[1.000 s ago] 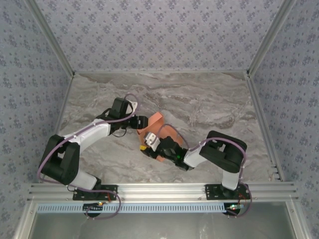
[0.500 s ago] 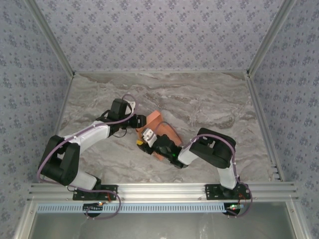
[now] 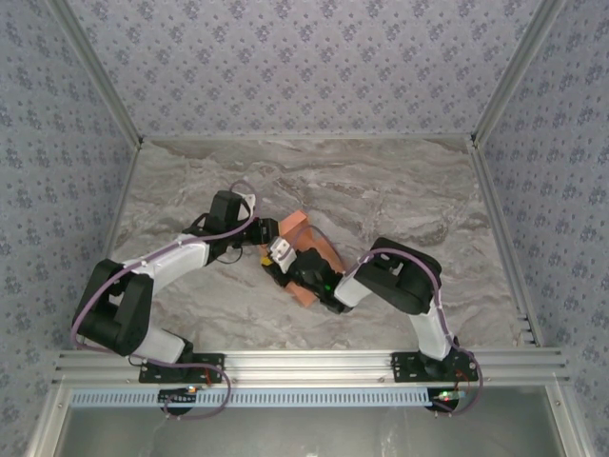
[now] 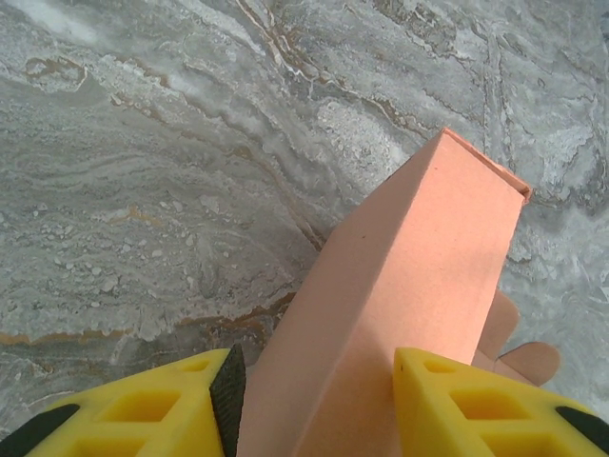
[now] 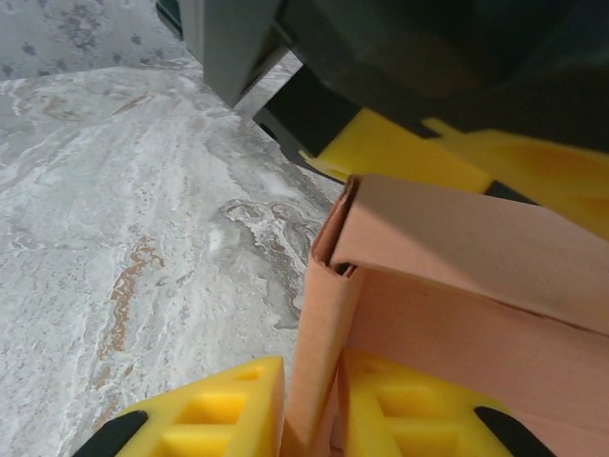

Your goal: Fold the paper box

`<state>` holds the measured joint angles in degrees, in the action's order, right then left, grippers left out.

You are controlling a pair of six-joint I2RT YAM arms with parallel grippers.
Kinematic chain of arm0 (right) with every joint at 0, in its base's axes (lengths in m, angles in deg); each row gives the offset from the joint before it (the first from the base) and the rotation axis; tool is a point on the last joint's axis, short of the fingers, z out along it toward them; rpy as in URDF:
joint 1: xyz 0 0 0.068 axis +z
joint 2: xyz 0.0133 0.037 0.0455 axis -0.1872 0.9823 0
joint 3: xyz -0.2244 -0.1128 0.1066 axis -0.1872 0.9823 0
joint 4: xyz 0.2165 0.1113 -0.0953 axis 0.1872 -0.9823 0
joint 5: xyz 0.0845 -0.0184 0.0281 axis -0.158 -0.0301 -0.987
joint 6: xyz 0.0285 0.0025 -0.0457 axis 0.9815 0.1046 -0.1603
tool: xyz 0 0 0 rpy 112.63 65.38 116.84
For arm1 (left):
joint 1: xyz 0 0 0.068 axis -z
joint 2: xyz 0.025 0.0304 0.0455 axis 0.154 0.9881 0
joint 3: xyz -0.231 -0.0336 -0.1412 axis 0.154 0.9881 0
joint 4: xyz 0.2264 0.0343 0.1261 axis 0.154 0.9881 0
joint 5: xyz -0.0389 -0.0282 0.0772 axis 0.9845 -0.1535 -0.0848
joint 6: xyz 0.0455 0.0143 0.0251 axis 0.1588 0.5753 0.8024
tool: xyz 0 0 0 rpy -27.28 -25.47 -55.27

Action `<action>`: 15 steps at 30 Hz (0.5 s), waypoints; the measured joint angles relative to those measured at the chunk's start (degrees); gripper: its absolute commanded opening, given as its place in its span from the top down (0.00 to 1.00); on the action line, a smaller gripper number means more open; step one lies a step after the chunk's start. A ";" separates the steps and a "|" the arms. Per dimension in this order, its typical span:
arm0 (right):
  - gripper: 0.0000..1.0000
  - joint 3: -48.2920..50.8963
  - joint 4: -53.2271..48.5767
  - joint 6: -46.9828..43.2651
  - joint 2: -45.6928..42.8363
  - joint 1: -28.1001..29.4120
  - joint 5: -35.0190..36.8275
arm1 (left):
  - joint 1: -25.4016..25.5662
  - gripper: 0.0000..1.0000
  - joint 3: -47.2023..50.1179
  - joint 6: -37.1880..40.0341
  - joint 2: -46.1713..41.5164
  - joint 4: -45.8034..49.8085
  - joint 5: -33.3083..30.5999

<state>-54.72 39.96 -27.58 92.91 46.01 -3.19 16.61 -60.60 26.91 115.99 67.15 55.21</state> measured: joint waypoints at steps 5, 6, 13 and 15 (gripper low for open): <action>0.72 -1.27 0.37 -0.02 1.46 -3.10 -8.48 | -0.24 0.56 0.44 -1.03 0.00 -1.20 0.00; 0.67 -1.57 0.22 -0.13 1.66 -3.87 -10.75 | -0.26 0.56 0.50 -1.27 0.00 -1.36 0.04; 0.63 -3.82 -2.21 -1.05 2.29 -6.64 -20.68 | 0.02 0.56 0.98 -2.23 0.02 -1.33 2.32; 0.64 -4.00 -2.45 -1.20 2.29 -6.80 -21.77 | 0.02 0.56 1.07 -2.32 0.02 -1.46 2.36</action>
<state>-58.72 37.51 -28.78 95.21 39.21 -24.96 16.64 -59.53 24.59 116.01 65.69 57.57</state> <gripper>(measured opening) 0.371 0.441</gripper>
